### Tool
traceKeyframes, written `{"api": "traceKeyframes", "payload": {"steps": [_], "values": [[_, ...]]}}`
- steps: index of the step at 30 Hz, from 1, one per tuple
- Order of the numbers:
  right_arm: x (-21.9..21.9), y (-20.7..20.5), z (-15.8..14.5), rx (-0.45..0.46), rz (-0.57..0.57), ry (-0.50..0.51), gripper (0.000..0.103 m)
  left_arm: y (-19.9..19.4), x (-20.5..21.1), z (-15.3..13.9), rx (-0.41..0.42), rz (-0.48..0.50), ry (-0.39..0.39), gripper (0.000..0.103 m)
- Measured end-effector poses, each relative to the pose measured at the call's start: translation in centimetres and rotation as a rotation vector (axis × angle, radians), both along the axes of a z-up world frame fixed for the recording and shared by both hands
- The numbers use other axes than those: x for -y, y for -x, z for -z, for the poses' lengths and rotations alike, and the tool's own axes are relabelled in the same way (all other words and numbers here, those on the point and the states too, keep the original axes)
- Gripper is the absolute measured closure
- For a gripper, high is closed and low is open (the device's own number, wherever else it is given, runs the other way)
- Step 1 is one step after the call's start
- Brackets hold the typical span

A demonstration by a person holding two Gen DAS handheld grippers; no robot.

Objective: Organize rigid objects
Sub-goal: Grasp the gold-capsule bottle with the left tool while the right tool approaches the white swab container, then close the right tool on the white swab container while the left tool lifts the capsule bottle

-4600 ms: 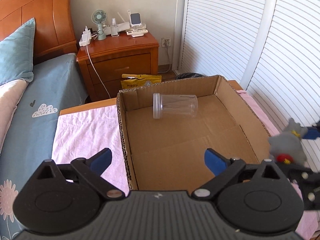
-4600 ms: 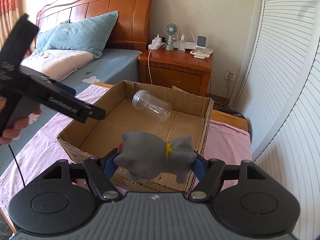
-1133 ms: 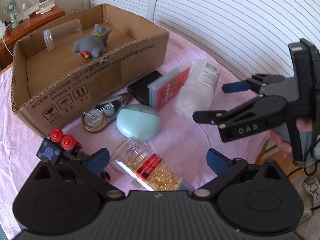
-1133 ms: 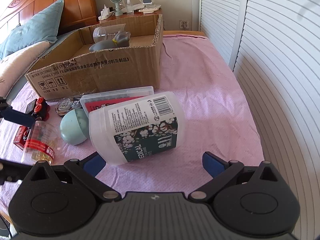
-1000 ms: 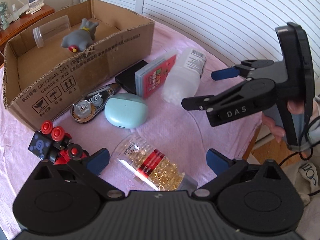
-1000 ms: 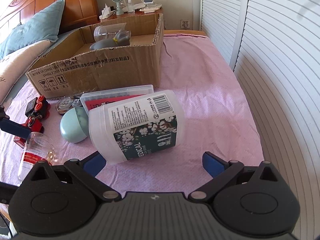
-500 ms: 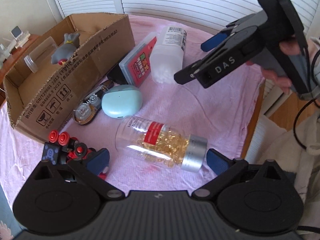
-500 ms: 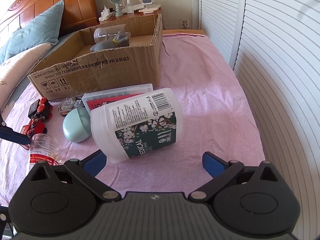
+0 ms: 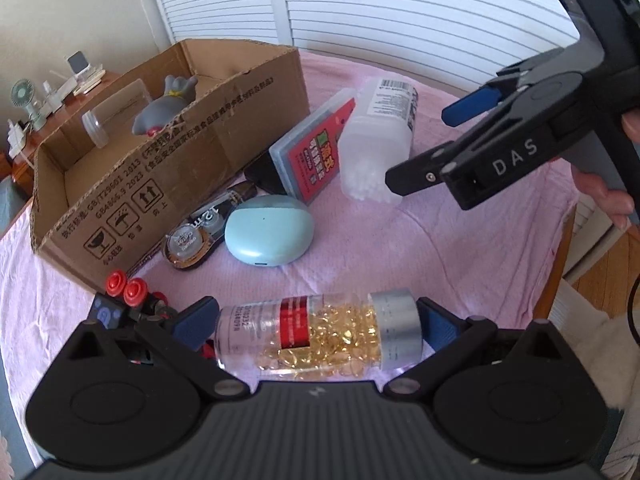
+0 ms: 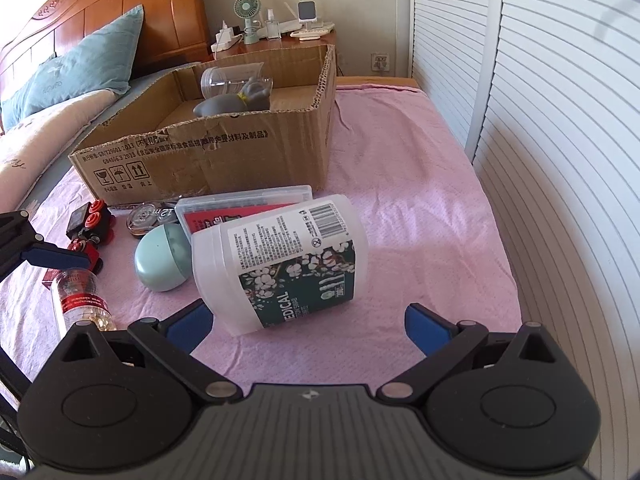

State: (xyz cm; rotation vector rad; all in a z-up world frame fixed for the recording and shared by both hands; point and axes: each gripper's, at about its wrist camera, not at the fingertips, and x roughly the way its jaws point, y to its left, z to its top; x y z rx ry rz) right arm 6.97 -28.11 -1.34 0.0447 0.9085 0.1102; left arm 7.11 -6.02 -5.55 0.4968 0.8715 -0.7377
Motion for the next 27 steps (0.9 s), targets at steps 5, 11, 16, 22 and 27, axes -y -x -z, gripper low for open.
{"api": "traceKeyframes", "payload": {"steps": [5, 11, 16, 22, 27], "values": [[-0.8, -0.7, 0.1, 0.019, -0.053, 0.019, 0.0, 0.4, -1.4, 0.1, -0.026, -0.095, 0.071, 0.001], [-1.9, -0.8, 0.3, 0.065, -0.089, 0.049, 0.0, 0.8, -2.0, -0.2, -0.033, -0.141, 0.12, 0.001], [-1.8, -0.9, 0.2, 0.092, -0.097, 0.045, 0.0, 1.3, -1.3, -0.1, -0.011, -0.143, 0.107, 0.003], [-2.0, -0.6, 0.0, 0.125, -0.123, 0.064, 0.004, 1.3, -1.1, -0.2, 0.007, -0.146, 0.104, 0.004], [-2.0, -0.7, 0.2, 0.133, -0.134, 0.089, 0.015, 1.0, -1.1, -0.6, -0.005, -0.146, 0.114, 0.009]]}}
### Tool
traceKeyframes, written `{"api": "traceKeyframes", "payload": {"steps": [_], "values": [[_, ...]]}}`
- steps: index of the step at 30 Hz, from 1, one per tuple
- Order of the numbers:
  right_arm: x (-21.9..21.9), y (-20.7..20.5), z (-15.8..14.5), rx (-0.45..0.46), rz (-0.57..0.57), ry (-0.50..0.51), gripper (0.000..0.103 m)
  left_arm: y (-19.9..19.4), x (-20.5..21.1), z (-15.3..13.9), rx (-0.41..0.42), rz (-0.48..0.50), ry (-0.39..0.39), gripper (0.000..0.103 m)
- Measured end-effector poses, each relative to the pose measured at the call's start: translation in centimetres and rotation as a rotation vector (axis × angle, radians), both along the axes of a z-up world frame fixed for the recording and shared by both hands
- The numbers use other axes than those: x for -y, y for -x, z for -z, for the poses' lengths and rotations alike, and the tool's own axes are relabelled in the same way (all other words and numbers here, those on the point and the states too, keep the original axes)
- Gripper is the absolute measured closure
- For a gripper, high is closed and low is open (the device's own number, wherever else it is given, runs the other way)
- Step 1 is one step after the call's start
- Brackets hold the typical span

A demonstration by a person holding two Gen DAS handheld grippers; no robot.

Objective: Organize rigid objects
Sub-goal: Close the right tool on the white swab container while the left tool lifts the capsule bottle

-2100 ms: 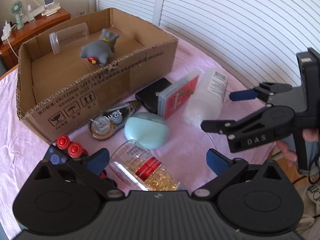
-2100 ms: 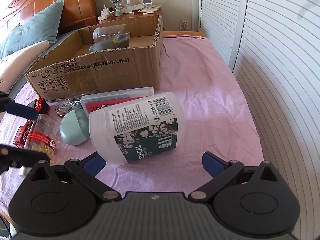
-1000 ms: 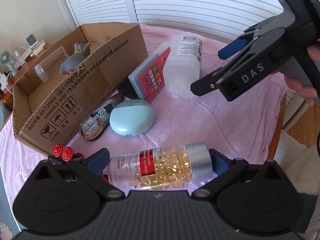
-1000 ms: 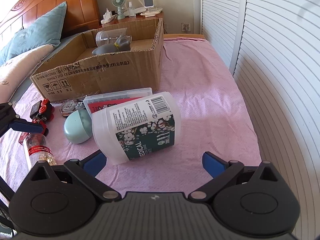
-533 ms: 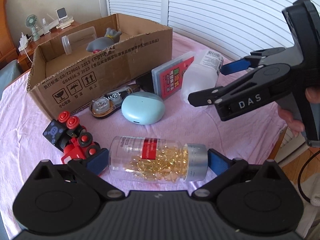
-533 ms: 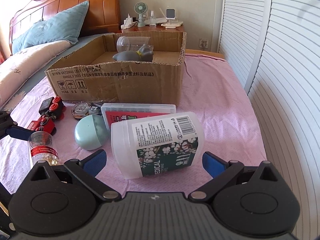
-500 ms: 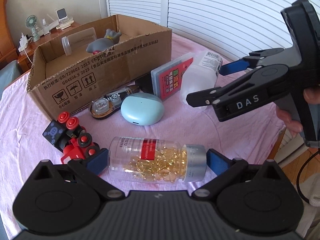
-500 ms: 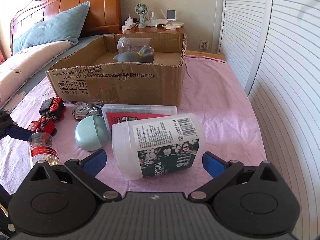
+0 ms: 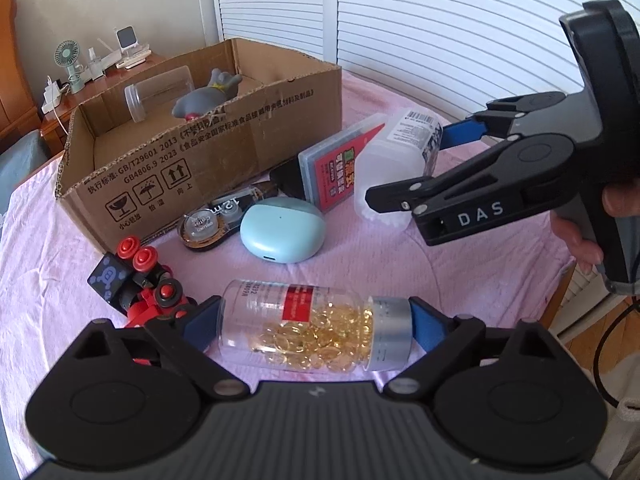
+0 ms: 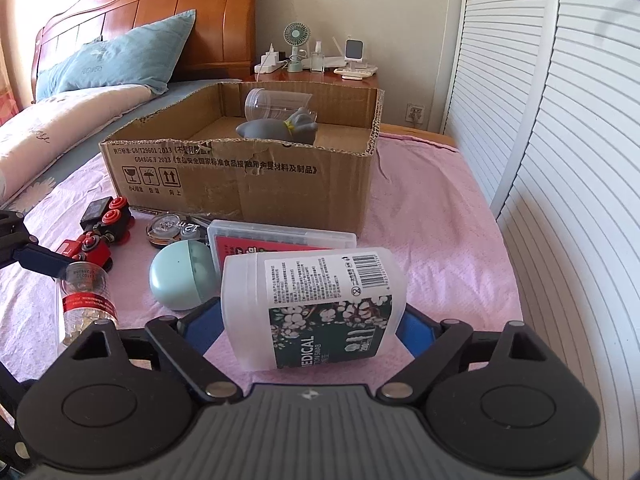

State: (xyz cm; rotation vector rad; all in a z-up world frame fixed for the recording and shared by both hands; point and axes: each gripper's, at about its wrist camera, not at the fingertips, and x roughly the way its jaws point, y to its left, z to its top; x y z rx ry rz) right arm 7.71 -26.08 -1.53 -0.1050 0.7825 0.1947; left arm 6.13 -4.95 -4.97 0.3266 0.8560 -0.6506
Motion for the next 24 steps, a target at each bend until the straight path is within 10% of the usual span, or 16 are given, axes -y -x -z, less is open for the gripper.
{"api": "traceKeyframes", "payload": {"steps": [24], "values": [[0.7, -0.3, -3.9, -0.048, -0.06, -0.032, 0.017, -2.7, -0.7, -4.5, -0.071, 0.026, 0.015, 0.009]]}}
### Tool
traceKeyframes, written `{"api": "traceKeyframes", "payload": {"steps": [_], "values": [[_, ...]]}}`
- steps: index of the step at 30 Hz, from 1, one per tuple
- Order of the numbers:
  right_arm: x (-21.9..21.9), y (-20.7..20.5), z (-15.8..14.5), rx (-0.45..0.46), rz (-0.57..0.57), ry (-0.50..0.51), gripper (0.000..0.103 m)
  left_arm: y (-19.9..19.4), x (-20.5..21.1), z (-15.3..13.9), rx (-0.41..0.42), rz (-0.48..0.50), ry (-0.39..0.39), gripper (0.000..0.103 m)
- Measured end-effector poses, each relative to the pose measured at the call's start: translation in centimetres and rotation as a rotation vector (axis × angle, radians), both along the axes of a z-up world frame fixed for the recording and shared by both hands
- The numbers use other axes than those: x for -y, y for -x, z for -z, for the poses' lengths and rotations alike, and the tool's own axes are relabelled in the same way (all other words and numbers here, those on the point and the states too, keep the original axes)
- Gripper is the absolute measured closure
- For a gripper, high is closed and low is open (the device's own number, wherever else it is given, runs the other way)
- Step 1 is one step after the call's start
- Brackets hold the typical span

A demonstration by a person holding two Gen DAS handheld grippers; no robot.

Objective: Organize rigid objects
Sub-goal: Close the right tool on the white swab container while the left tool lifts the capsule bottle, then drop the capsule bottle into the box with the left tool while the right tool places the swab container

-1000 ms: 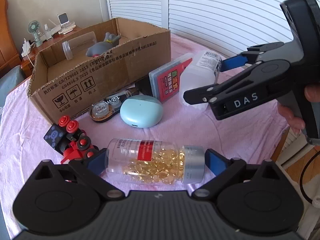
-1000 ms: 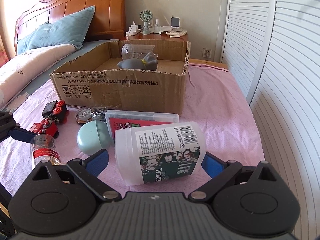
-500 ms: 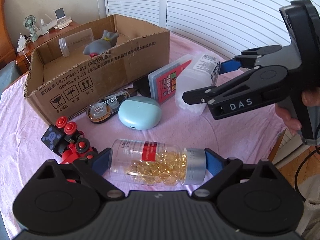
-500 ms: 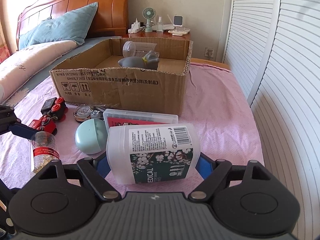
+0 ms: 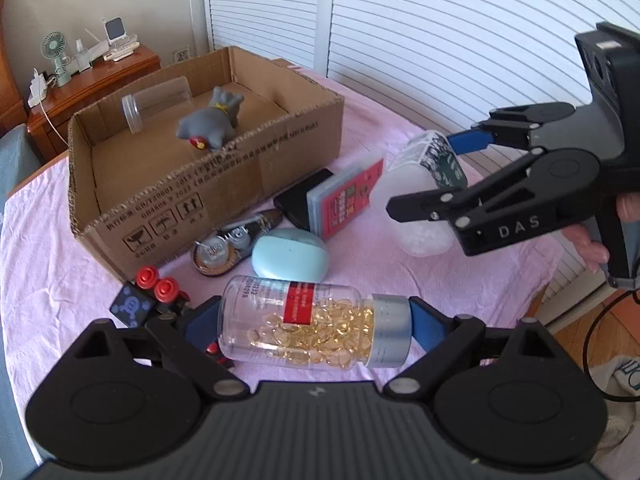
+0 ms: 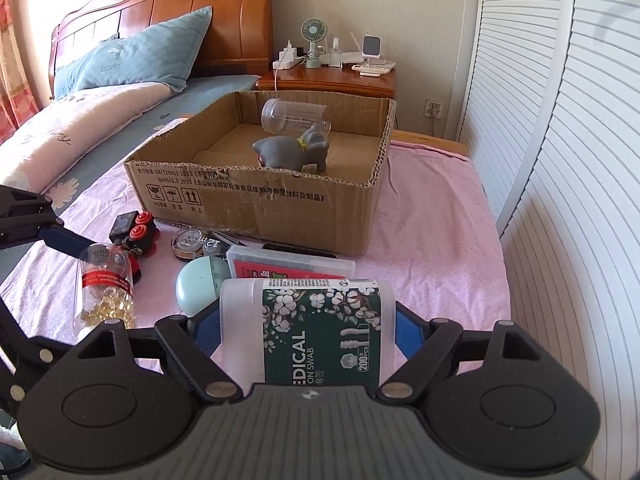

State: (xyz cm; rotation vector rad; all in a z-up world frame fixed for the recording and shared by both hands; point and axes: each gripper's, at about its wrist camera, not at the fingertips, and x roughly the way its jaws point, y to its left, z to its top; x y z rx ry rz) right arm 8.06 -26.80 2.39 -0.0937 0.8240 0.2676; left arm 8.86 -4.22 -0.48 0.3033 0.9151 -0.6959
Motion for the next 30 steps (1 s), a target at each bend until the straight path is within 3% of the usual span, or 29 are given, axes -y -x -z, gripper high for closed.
{"api": "traceKeyframes", "payload": {"steps": [11, 19, 25, 30], "values": [[-0.4, -2.5, -4.2, 0.068, -0.04, -0.006, 0.017, -8.0, -0.6, -4.9, 0.139, -0.14, 0.015, 0.009], [-0.8, -5.4, -5.4, 0.08, -0.031, -0.015, 0.017, -13.7, -1.1, -2.9, 0.109, -0.28, -0.03, 0.008], [-1.6, -7.3, -5.4, 0.062, -0.028, -0.009, 0.017, -13.0, -3.5, -2.6, 0.083, -0.344, 0.039, 0.008], [-2.5, -10.1, -5.9, 0.057, -0.025, 0.008, 0.017, -9.4, -4.2, -3.0, 0.125, -0.33, -0.019, 0.007]]}}
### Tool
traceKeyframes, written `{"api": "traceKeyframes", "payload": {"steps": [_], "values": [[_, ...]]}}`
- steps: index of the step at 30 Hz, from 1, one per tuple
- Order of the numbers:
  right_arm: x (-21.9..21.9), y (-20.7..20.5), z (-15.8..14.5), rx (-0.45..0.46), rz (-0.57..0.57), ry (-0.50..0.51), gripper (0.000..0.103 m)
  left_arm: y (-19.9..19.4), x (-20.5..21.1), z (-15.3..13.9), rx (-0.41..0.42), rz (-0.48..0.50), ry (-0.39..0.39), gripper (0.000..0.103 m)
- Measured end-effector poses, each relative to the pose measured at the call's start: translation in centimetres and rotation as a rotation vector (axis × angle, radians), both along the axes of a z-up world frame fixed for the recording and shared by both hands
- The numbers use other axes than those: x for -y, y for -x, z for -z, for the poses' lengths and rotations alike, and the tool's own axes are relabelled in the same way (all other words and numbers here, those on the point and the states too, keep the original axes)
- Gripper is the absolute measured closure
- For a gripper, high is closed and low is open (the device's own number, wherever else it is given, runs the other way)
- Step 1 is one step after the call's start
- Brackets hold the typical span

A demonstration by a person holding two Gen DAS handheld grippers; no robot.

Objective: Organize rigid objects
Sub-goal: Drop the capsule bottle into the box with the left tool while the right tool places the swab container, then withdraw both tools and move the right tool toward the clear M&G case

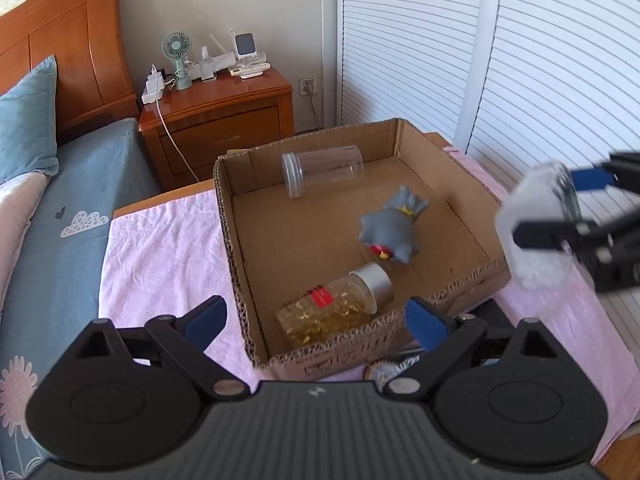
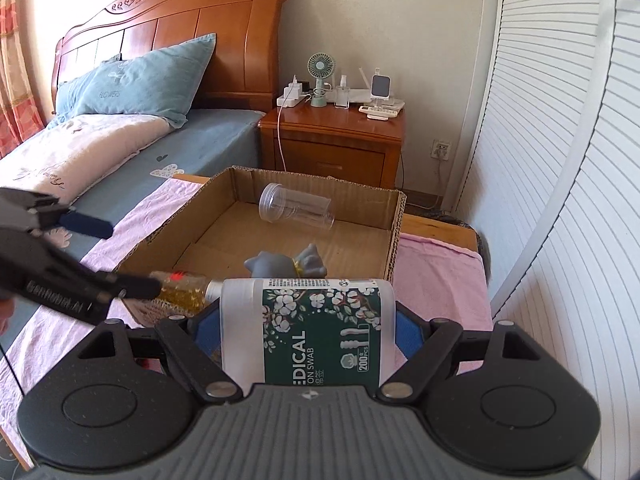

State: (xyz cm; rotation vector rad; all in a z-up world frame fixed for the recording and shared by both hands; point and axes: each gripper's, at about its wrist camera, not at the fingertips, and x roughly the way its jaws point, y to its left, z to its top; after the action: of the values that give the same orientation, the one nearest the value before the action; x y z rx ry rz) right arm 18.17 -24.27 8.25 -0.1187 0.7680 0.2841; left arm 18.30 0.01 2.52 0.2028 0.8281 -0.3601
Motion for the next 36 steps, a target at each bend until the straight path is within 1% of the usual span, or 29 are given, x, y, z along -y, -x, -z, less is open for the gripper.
{"api": "traceKeyframes", "payload": {"steps": [2, 4, 8, 12, 14, 15, 16, 17, 22, 29, 31, 33, 36], "values": [[-0.3, -1.8, -0.2, -0.015, 0.004, -0.009, 0.017, 1.3, -0.3, 0.0, 0.002, 0.017, -0.021, 0.007], [-0.9, -3.6, -0.3, -0.029, -0.002, -0.005, 0.017, 2.6, -0.6, 0.0, 0.008, 0.027, -0.026, 0.007], [-2.1, -7.6, -0.4, -0.044, 0.003, 0.029, 0.017, 4.0, -1.6, -0.3, 0.013, 0.031, 0.021, 0.007], [-3.1, -11.9, 0.1, -0.068, 0.037, 0.053, 0.017, 4.6, -2.4, -0.3, 0.005, 0.02, 0.07, 0.007], [-3.4, -13.4, 0.3, -0.07, 0.052, 0.06, 0.009, 4.8, -2.6, -0.2, -0.002, 0.024, 0.08, 0.007], [-3.6, -13.8, 0.4, -0.061, 0.066, 0.071, 0.0, 5.0, -2.7, -0.2, -0.002, 0.028, 0.078, 0.007], [-3.6, -14.0, 0.5, -0.046, 0.08, 0.08, 0.0, 5.1, -2.7, -0.1, 0.003, 0.03, 0.074, 0.007], [-3.5, -14.0, 0.5, -0.036, 0.084, 0.077, 0.0, 5.3, -2.7, -0.1, 0.01, 0.029, 0.071, 0.007], [-2.9, -12.4, 0.8, -0.076, 0.079, 0.021, 0.0, 5.7, -2.7, 0.0, 0.016, 0.03, 0.072, 0.007], [-1.9, -7.4, 0.9, -0.086, 0.102, 0.051, 0.0, 6.1, -2.8, 0.5, 0.021, -0.024, 0.054, 0.006], [-1.2, -5.9, 1.0, -0.09, 0.125, 0.055, 0.0, 6.4, -2.9, 0.7, 0.026, -0.046, 0.044, 0.003], [-0.5, -4.6, 1.2, -0.109, 0.149, 0.061, 0.0, 6.7, -3.0, 0.8, 0.036, -0.06, 0.036, 0.003], [0.8, -2.8, 2.3, -0.169, 0.191, 0.046, 0.0, 7.3, -2.8, 1.1, 0.055, -0.079, 0.007, 0.003]]}}
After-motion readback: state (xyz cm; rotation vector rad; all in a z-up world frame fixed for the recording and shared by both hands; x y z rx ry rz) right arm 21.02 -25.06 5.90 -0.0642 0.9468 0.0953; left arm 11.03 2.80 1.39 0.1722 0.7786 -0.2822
